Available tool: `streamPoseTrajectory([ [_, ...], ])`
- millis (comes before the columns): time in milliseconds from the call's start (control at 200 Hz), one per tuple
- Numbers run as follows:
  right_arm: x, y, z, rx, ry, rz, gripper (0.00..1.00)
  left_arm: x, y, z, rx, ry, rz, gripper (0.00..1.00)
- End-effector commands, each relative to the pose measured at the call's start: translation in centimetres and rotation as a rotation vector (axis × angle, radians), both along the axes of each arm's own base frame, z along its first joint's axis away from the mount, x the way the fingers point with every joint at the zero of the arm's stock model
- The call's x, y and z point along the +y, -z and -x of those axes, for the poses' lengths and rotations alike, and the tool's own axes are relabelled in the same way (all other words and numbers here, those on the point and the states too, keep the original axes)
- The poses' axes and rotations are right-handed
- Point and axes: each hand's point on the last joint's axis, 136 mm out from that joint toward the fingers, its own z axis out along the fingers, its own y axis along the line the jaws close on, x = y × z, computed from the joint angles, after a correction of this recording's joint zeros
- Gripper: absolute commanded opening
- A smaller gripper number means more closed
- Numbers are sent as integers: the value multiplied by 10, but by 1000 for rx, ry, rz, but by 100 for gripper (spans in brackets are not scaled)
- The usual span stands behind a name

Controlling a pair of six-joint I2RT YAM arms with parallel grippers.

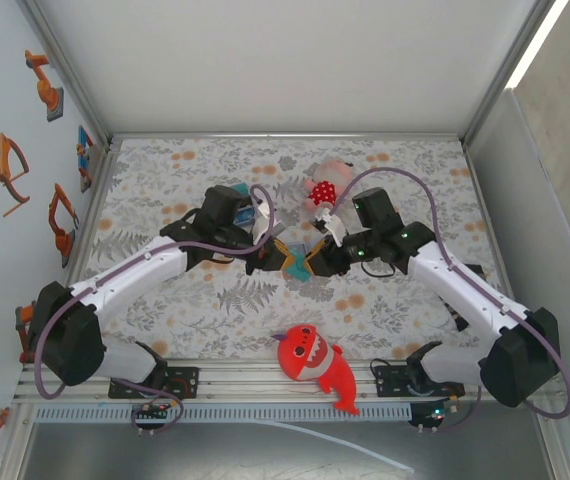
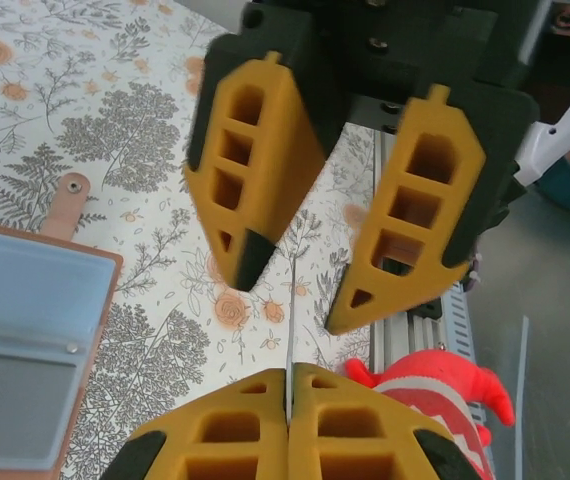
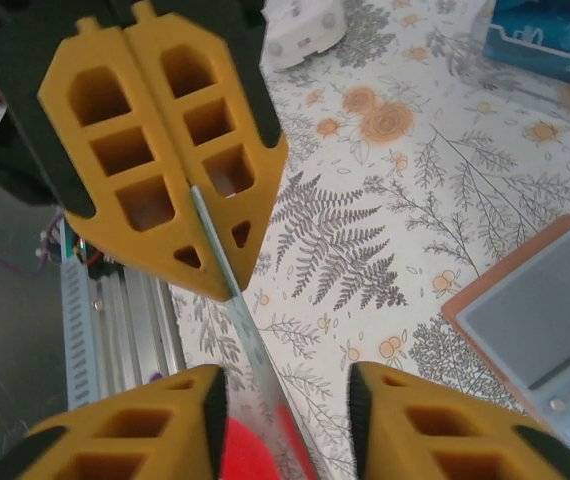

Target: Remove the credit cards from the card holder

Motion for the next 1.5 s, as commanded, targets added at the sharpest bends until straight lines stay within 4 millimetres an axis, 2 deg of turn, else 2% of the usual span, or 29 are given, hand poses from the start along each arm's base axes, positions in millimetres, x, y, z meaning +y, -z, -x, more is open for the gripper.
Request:
streamPoseTrajectory([
  [0,-6,-7,-8,-68,75,2,49,2,-18,-5,-59,-51,48,0],
  [125,-15,-10,-17,-108,166,12,54,10,-23,-19,-109,-168,65,0],
  [160,-16,-13,-19,-120,191,6,60,13,-24,-23,-122,-209,70,0],
  [205,-19,-16,-21,-125,221,-7,74,18,-27,-28,-136,-260,83,0],
  [300,-20,-24,-24,-127,270,-52,80,28,-35,-40,-146,-376,126,0],
  [486,-19,-35,-37,-130,385,-182,80,49,-41,-61,-122,-602,180,0],
  [631,-11,-46,-46,-97,422,-316,80,54,-48,-63,-89,-661,238,0],
  [781,5,-55,-49,-36,383,-418,78,58,-58,-66,-67,-706,303,0],
  [972,24,-66,-50,28,296,-532,74,58,-66,-64,-21,-715,366,0],
  [1137,30,-72,-50,21,251,-573,72,55,-70,-61,12,-697,385,0],
  [1392,38,-63,-54,55,229,-564,64,45,-85,-52,48,-607,458,0],
  [1492,42,-65,-52,73,198,-593,56,40,-88,-49,56,-574,469,0],
])
